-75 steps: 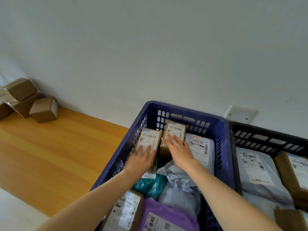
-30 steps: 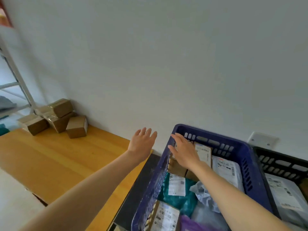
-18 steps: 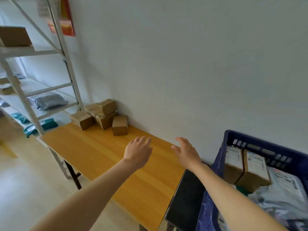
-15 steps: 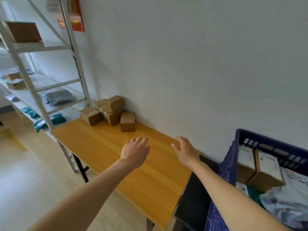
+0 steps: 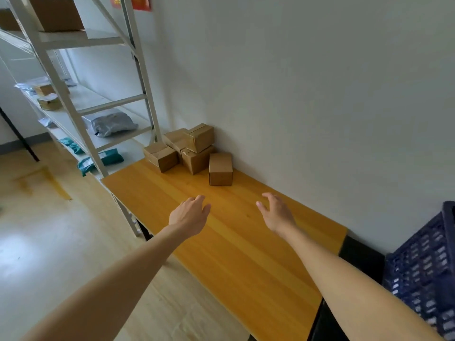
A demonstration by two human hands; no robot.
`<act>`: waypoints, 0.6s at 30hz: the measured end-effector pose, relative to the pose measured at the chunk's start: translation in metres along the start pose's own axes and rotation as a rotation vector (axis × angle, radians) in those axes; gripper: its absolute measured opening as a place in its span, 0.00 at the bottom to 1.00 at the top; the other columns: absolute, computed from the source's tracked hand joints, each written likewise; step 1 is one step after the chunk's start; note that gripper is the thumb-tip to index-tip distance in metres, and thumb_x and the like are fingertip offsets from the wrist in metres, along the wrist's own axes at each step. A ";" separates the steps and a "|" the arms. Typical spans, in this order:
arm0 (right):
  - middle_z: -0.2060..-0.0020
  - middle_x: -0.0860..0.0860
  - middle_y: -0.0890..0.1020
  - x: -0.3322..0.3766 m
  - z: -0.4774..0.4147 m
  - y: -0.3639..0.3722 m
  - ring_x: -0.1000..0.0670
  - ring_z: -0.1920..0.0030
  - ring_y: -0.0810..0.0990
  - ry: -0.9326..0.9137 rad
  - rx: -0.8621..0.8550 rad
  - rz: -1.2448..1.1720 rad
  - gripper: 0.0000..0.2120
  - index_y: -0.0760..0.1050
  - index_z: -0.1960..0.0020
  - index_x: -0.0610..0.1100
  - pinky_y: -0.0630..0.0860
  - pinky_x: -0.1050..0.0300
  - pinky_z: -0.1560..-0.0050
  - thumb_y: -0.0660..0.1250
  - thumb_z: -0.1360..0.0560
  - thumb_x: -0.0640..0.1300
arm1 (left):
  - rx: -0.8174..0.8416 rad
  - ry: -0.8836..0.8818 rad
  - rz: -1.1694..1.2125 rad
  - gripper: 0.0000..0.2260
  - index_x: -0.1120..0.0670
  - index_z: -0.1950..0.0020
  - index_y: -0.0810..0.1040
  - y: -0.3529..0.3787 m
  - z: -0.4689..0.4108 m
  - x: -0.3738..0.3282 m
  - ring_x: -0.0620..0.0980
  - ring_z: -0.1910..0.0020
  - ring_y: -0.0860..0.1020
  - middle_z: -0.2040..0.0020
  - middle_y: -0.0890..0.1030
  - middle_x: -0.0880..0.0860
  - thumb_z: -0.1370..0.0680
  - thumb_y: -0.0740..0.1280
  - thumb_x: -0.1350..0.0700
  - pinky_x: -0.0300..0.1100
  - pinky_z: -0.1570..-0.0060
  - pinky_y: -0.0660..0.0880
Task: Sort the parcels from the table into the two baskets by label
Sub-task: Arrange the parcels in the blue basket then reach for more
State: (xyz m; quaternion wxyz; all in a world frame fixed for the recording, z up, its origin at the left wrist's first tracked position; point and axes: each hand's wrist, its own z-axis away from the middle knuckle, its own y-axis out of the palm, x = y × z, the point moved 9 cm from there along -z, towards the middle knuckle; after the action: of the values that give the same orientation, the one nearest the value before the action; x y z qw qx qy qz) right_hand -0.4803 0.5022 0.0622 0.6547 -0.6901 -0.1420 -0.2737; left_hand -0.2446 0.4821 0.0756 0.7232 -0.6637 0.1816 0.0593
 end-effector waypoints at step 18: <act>0.30 0.47 0.70 -0.016 -0.185 0.113 0.46 0.31 0.70 0.229 0.140 -0.173 0.20 0.66 0.28 0.45 0.69 0.53 0.37 0.56 0.18 0.52 | 0.301 -0.223 0.342 0.22 0.53 0.24 0.63 0.072 -0.209 0.086 0.57 0.39 0.74 0.32 0.73 0.57 0.16 0.54 0.46 0.47 0.45 0.73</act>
State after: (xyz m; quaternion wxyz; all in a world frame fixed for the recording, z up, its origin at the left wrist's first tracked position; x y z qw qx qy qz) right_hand -0.4664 0.3114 -0.0410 0.6872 -0.5924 -0.1440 -0.3951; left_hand -0.2267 0.2713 -0.0321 0.8090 -0.4975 0.2169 0.2259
